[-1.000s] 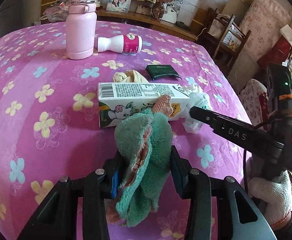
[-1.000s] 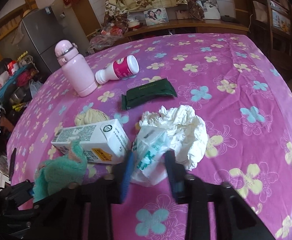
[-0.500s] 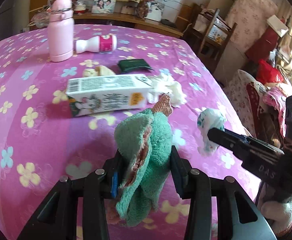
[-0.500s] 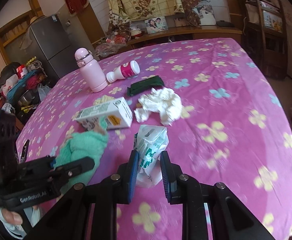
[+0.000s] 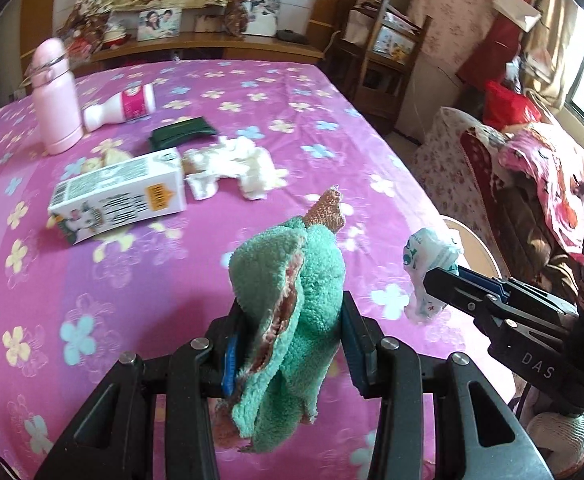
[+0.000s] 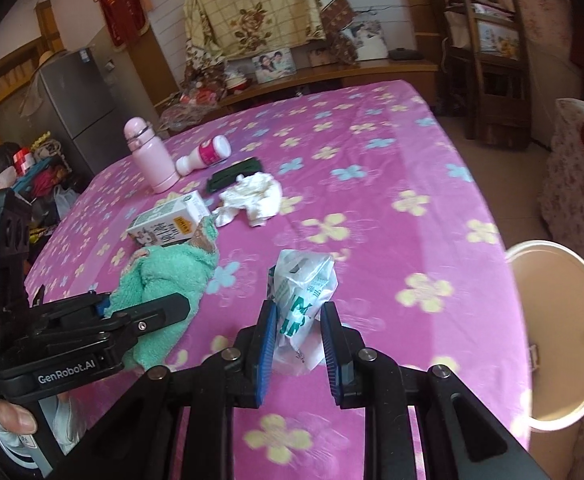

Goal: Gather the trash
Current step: 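Carry the towel and tissue over the bucket and open both tools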

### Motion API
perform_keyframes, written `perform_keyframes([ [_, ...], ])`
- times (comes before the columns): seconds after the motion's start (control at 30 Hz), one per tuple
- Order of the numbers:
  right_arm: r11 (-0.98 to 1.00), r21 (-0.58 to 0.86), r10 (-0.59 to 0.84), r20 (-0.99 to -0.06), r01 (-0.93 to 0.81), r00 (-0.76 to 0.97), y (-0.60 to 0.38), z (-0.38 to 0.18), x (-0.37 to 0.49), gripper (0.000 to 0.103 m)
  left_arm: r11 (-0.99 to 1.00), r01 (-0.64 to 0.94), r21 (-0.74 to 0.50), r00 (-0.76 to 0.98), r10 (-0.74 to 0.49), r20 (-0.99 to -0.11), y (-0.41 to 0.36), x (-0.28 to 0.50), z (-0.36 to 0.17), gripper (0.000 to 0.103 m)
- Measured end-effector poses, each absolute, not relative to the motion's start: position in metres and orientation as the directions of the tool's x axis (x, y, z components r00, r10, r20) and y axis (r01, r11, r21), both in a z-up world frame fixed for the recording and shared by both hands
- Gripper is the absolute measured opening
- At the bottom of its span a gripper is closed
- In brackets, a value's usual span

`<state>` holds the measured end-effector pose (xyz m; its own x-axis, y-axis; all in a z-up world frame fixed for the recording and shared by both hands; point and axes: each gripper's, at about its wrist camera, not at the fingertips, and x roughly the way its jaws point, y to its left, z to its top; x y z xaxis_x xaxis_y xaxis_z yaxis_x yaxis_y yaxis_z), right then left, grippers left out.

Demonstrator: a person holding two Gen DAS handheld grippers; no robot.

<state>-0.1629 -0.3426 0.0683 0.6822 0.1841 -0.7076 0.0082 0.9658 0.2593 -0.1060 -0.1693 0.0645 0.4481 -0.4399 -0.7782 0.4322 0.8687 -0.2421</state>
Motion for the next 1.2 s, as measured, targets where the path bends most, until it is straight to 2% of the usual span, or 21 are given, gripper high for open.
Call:
perform_keyframes([
  [0.77,0.928,0.266,0.000,-0.703,0.263,0.711,-0.475,0.072,-0.241,0.025,0.764,0.624,-0.162,0.389,-0.484,-0.784,-0.309,-0.143,0.079,0.044],
  [1.2,0.879,0.280,-0.066,-0.731,0.387,0.679,-0.538,0.049,-0.262,0.025,0.698,0.687,-0.201,0.305,-0.528,-0.793,-0.381,-0.147,0.071,0.044],
])
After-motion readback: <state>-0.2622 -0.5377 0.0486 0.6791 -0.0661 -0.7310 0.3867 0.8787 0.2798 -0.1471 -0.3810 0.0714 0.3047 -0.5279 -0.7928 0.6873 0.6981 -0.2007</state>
